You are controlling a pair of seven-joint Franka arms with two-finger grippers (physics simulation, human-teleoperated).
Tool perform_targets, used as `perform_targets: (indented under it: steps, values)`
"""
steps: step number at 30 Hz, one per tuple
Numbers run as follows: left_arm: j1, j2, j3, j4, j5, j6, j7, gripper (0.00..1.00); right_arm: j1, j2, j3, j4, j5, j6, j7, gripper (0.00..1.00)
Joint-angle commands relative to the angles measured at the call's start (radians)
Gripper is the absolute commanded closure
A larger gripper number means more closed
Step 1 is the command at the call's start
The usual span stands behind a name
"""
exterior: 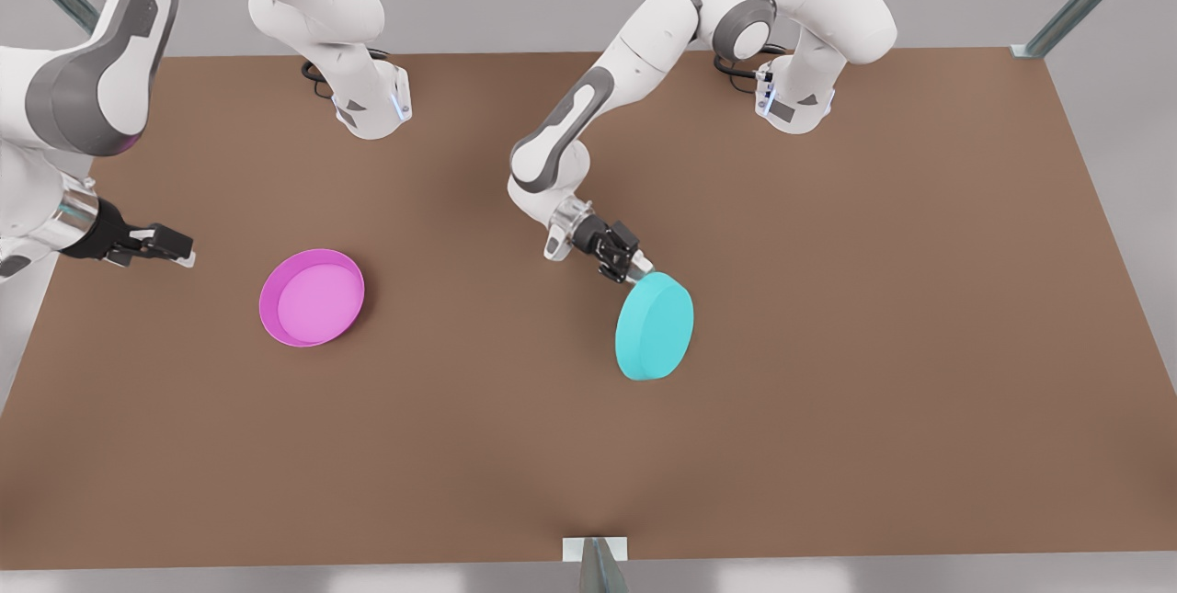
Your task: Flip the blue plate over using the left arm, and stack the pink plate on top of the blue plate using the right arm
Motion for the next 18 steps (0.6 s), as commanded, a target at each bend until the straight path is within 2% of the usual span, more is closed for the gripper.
perform_targets:
  steps: [1, 5, 8, 11, 12, 15, 18]
  values:
    - [0.0, 0.0, -0.004, 0.0, -0.006, 0.001, 0.001, 0.0, -0.001, 0.0, 0.0, 0.0, 0.0, 0.0, 0.0, 0.0]
    - [0.0, -0.002, -0.047, 0.042, -0.038, -0.038, 0.001, 0.0, 0.005, 0.021, 0.002, 0.006, 0.007, 0.002, -0.026, 0.0]
    - [0.0, 0.0, -0.163, 0.239, -0.23, -0.073, -0.006, 0.0, 0.018, 0.04, 0.003, -0.009, -0.013, 0.031, -0.026, 0.0]
    - [0.001, -0.031, -0.212, 0.41, -0.435, -0.099, -0.006, 0.0, 0.018, 0.06, 0.003, -0.044, -0.022, 0.057, -0.043, 0.0]
    - [0.032, -0.069, -0.203, 0.43, -0.542, -0.081, 0.008, 0.0, 0.012, 0.049, 0.005, -0.095, 0.003, 0.086, -0.049, 0.0]
    - [0.271, -0.222, -0.2, 0.428, -0.898, 0.036, 0.186, 0.0, -0.016, -0.023, -0.003, -0.342, 0.107, 0.253, -0.097, 0.0]
    - [0.52, -0.311, -0.199, 0.42, -1.125, 0.031, 0.436, 0.0, -0.059, -0.008, -0.058, -0.474, 0.236, 0.44, -0.331, 0.0]
